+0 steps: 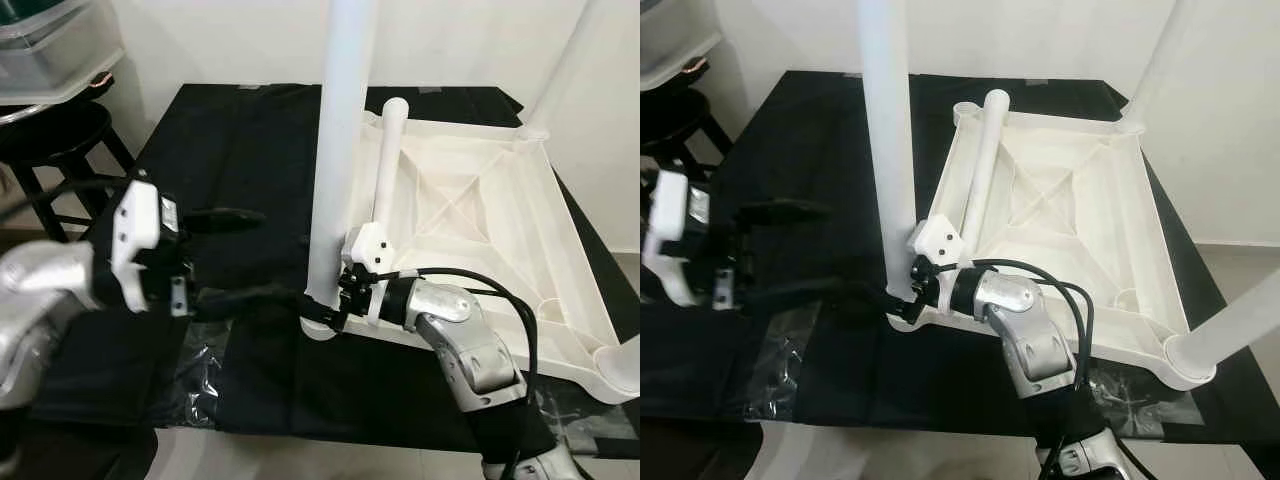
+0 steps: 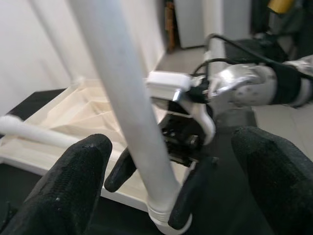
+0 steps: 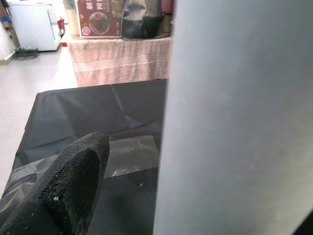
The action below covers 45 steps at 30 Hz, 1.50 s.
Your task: Building children table
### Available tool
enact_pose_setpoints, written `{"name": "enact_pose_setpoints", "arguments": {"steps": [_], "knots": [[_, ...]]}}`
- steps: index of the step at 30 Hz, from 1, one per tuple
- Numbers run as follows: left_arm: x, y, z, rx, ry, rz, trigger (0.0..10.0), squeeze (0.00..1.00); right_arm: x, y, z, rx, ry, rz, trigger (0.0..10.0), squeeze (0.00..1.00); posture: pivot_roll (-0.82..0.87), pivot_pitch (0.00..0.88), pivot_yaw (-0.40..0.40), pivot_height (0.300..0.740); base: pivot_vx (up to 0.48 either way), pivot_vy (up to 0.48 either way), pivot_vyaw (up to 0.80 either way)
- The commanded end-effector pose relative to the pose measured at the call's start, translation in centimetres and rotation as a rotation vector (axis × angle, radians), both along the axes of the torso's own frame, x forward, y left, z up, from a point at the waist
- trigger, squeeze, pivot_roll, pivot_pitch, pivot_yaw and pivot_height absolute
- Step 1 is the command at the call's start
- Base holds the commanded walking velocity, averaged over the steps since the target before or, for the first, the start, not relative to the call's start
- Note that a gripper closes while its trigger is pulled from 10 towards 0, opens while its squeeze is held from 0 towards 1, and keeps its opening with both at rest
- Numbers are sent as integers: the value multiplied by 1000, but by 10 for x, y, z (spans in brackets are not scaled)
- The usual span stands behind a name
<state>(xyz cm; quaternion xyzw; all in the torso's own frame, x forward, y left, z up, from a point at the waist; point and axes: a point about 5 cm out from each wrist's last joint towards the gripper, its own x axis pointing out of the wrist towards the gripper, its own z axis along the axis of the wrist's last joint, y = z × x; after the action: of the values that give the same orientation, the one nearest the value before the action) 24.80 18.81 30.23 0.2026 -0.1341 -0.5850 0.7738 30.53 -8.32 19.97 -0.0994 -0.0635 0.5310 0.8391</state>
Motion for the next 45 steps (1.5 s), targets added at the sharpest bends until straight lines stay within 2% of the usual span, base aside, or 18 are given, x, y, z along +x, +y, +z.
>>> {"name": "enact_pose_setpoints", "arguments": {"steps": [1,4,10,16,19,23,24,25,27,28,41,43,44,45], "knots": [[-1,2,-7,30,41,-27,10000,0,-1,3,-2,6,3,23,10000,0,42,144,8,740,0,0,0],[0,3,-12,31,62,-21,10000,0,0,2,-2,9,3,19,10000,0,42,144,8,740,0,0,0],[-1,6,-36,-32,142,13,10000,0,2,5,-3,19,8,4,10000,0,37,152,7,740,0,0,0],[-7,23,-67,-66,227,118,10000,0,9,-2,-9,21,22,-53,10000,0,44,162,2,740,0,0,0],[-8,25,-69,-72,232,132,10000,0,9,-3,-9,21,24,-59,10000,0,44,162,2,740,0,0,0],[-17,30,-79,-140,256,189,10000,0,7,-10,-15,15,47,-68,10000,0,43,171,-6,740,0,0,0],[-19,29,-80,-144,257,190,10000,0,6,-11,-17,9,53,-58,3961,0,44,172,-11,740,0,0,0],[-20,28,-80,-146,258,190,10000,0,6,-12,-18,4,58,-50,3137,0,45,173,-12,740,0,0,0],[-21,28,-81,-147,258,190,10000,0,6,-13,-18,1,60,-45,3137,0,45,173,-12,740,0,0,0],[-22,26,-82,-148,257,190,10000,0,6,-14,-19,-2,64,-40,0,0,44,174,-13,740,0,0,0],[-26,14,-82,-167,231,185,10000,0,7,-26,-16,12,73,-50,0,0,14,186,-18,740,0,0,0],[-27,13,-83,-167,229,189,10000,0,8,-29,-16,46,80,-131,0,0,11,187,-19,740,0,0,0],[-27,12,-83,-164,229,192,10000,0,14,-29,-19,57,59,-351,0,0,4,196,-28,740,0,0,0],[-27,12,-83,-164,229,192,10000,0,14,-29,-19,57,59,-351,0,0,4,196,-28,740,0,0,0]]}}
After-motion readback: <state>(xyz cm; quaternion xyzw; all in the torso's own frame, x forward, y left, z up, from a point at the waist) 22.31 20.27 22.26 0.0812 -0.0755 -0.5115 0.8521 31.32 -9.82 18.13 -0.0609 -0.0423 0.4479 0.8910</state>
